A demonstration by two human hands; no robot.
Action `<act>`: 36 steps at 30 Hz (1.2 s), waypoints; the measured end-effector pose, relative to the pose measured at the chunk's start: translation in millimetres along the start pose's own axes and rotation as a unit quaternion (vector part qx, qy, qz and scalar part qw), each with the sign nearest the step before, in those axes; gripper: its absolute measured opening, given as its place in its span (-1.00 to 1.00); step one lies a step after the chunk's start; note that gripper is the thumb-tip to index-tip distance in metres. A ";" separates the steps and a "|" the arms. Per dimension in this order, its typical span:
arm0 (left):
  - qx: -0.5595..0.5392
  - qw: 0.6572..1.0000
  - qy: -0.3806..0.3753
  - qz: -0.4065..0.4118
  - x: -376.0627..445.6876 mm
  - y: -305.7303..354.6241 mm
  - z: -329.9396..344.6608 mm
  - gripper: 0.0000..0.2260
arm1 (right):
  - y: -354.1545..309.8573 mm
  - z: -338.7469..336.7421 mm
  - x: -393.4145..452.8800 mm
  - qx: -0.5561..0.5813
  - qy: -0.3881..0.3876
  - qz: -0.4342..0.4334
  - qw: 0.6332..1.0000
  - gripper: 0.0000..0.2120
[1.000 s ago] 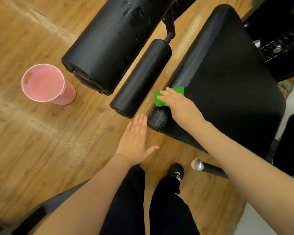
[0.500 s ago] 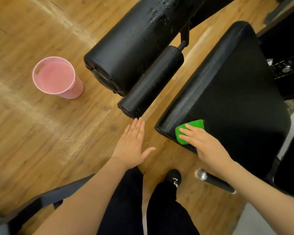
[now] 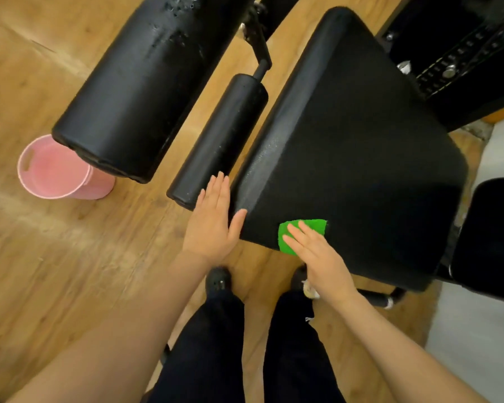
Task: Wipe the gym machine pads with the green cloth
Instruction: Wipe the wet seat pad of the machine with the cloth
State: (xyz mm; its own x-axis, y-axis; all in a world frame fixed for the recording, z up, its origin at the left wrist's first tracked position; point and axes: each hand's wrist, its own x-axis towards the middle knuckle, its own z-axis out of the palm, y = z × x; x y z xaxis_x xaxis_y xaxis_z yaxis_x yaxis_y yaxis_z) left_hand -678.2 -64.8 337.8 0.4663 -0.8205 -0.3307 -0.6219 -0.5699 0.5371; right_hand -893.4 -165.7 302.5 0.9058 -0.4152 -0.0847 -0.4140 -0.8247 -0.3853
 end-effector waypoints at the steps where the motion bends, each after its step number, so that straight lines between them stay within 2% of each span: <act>1: 0.008 1.000 0.004 0.002 5.3 10.0 1.2 -0.40 | 11.9 -2.7 -9.6 0.001 -0.005 0.024 1.000 -0.33; 3: 0.043 0.999 0.002 0.010 18.1 31.3 6.4 -0.39 | 34.9 -9.7 -29.1 0.006 -0.019 0.083 0.996 -0.20; 5: 0.087 0.996 0.001 0.013 32.5 53.2 14.9 -0.38 | 54.6 -18.3 -44.4 0.016 -0.012 0.124 0.992 -0.20; 8: 0.126 0.991 0.021 -0.031 54.4 78.8 25.7 -0.37 | 69.2 -31.2 -50.0 0.031 0.028 0.173 0.984 -0.29; 12: 0.162 0.985 0.038 -0.053 83.5 97.2 30.8 -0.36 | 82.8 -58.1 -17.9 0.135 0.128 0.279 0.942 -0.51; 15: 0.180 0.981 0.060 -0.037 119.8 113.6 29.7 -0.36 | 99.3 -72.7 31.3 0.132 0.151 0.259 0.945 -0.53; 20: 0.206 0.975 0.075 -0.040 164.3 129.1 34.4 -0.34 | 116.6 -61.5 75.9 0.090 0.054 0.163 0.981 -0.44; 22: 0.210 0.973 0.083 -0.046 167.5 128.7 36.2 -0.34 | 135.1 -54.8 61.1 0.079 0.051 0.138 0.986 -0.40; 24: 0.206 0.974 0.086 -0.044 167.9 129.4 36.9 -0.34 | 153.8 -51.9 35.0 0.097 0.085 0.170 0.977 -0.39; 27: 0.205 0.974 0.081 -0.048 167.9 130.8 37.3 -0.34 | 169.9 -61.3 12.5 0.139 0.121 0.292 0.938 -0.46; 30: 0.199 0.976 0.079 -0.049 169.1 130.4 38.0 -0.34 | 179.6 -81.8 44.5 0.179 0.184 0.361 0.897 -0.56; 33: 0.203 0.975 0.073 -0.051 169.4 129.4 39.7 -0.36 | 184.6 -111.4 121.8 0.197 0.222 0.353 0.887 -0.58; 36: 0.219 0.971 0.075 -0.057 170.9 128.2 40.5 -0.35 | 187.7 -136.7 217.4 0.183 0.227 0.290 0.911 -0.57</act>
State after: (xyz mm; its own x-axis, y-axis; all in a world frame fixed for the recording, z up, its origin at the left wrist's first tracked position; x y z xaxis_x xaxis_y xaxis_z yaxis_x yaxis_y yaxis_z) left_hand -703.7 -279.9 318.8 0.6137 -0.7544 -0.2331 -0.7538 -0.6476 0.1113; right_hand -786.6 -463.3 337.4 0.3787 -0.9254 -0.0146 -0.6785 -0.2669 -0.6844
